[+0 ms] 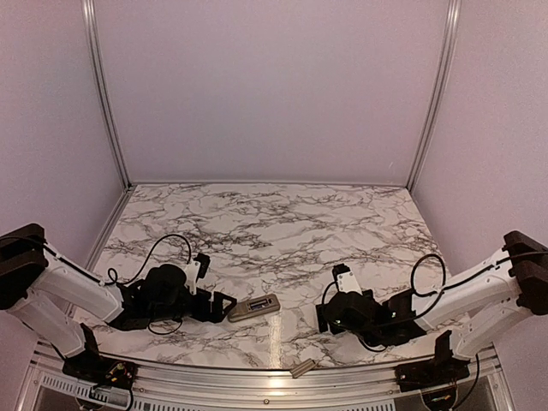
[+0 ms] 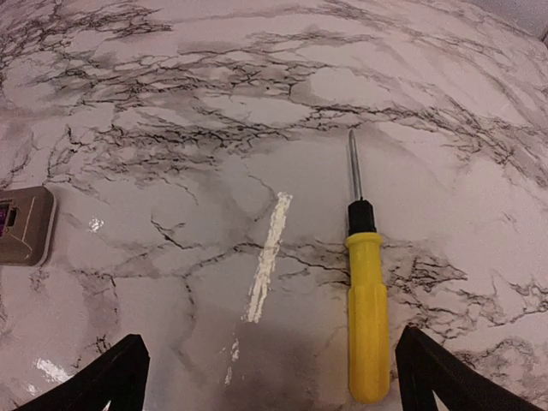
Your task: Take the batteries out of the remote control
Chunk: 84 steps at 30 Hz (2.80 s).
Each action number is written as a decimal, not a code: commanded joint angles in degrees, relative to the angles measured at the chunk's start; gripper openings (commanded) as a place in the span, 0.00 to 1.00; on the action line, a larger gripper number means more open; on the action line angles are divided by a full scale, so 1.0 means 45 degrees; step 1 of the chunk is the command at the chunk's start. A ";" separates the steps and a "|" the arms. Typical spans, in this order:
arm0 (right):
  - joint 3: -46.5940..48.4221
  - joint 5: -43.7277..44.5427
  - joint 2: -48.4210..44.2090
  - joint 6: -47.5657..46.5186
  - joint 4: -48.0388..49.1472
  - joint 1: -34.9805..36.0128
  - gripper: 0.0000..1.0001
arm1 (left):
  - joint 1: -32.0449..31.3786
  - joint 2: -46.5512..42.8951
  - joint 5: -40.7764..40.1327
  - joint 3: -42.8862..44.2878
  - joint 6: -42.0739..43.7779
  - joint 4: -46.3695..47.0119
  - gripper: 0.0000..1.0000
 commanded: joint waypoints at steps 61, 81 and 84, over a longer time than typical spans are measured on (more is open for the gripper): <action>-0.1217 -0.3021 -0.0794 -0.3482 0.3282 -0.0731 0.00 | 0.0039 -0.6100 -0.0470 0.0860 0.1771 -0.4359 0.93; -0.0709 -0.8824 -0.2965 -0.6119 0.5105 0.1851 0.00 | -0.0139 -0.5429 0.3492 0.0646 0.1933 -0.2276 0.77; -0.0842 -0.9957 -0.3385 -0.6413 0.5301 0.1987 0.00 | -0.0652 -0.5375 0.4085 0.0748 0.2088 -0.2017 0.76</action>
